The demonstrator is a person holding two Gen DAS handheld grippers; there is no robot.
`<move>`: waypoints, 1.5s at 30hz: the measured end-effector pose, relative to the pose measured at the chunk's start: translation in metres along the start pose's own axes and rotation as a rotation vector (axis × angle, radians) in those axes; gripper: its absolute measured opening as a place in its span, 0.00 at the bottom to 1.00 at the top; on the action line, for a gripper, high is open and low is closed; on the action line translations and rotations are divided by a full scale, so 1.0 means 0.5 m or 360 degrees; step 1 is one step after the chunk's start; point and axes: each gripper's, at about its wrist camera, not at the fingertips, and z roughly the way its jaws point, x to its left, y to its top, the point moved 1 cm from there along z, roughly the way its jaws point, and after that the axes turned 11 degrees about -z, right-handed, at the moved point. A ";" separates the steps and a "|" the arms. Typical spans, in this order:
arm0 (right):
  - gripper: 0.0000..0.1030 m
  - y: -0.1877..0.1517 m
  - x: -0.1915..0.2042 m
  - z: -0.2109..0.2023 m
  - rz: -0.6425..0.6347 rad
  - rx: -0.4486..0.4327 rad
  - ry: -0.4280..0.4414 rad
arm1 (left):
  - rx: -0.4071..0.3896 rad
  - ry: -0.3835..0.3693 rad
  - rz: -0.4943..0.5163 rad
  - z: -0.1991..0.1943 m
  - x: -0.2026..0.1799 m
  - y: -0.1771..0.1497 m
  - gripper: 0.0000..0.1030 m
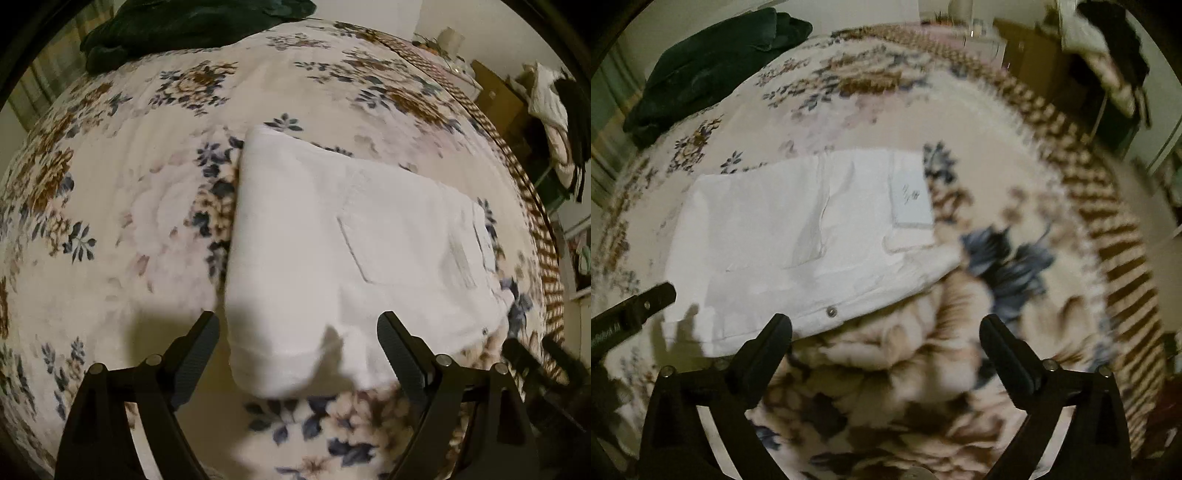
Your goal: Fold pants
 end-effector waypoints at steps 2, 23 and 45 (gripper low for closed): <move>1.00 0.009 -0.003 -0.030 -0.0012 -0.0037 -0.0056 | -0.0011 0.0018 0.0022 -0.020 -0.013 -0.007 0.84; 1.00 -0.028 -0.098 -0.671 -0.0135 -0.0421 -0.0102 | -0.0441 0.0000 -0.0029 -0.629 -0.134 -0.140 0.84; 1.00 -0.236 -0.096 -1.307 -0.0233 -0.0752 -0.0086 | -0.0665 0.0027 -0.0038 -1.056 -0.106 -0.368 0.84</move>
